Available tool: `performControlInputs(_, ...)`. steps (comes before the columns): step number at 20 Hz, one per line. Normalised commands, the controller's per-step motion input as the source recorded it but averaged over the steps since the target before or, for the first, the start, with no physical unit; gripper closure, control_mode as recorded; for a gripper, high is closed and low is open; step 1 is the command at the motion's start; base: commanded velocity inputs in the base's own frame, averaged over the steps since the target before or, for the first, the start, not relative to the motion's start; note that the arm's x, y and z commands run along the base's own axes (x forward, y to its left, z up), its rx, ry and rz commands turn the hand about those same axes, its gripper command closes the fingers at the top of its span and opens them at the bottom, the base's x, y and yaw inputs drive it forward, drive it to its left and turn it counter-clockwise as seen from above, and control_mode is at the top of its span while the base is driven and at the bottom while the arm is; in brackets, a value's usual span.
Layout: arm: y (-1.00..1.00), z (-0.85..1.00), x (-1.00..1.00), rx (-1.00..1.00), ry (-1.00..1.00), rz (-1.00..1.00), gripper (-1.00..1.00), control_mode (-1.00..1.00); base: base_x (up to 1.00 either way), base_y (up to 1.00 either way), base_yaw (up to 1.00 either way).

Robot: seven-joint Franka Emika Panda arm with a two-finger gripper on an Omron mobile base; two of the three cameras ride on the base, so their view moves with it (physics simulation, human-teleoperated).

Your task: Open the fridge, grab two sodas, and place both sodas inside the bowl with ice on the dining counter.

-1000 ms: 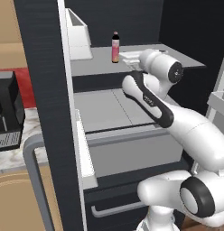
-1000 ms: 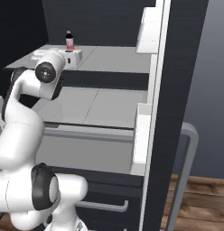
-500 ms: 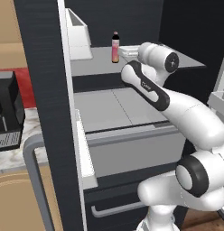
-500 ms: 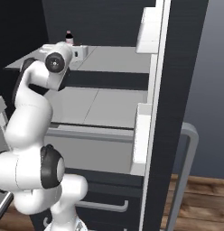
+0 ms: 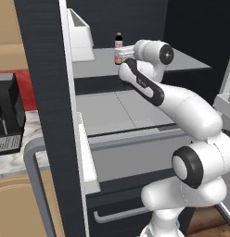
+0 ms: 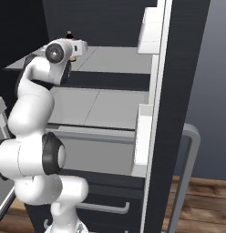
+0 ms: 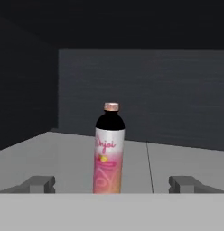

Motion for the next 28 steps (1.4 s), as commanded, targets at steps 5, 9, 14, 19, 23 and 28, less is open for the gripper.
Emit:
performControlInputs(5,0.14,0.00,0.32,-0.02,0.02,0.00,-1.00,-1.00,0.00,0.00,0.00)
performControlInputs(9,-0.10,0.00,0.18,0.04,0.00,0.01,-1.00,-1.00,0.00,0.00,0.00)
performControlInputs(14,-0.01,0.00,0.08,0.02,0.00,0.00,-1.00,-1.00,0.00,0.00,0.00)
performControlInputs(19,0.02,0.00,0.07,0.00,0.00,0.00,-1.00,-1.00,0.00,0.00,0.00)
performControlInputs(23,0.00,0.00,0.13,0.00,0.00,0.00,-1.00,-1.00,0.00,0.00,0.00)
performControlInputs(28,0.02,0.00,0.17,0.00,0.00,0.00,-1.00,-1.00,0.00,0.00,0.00)
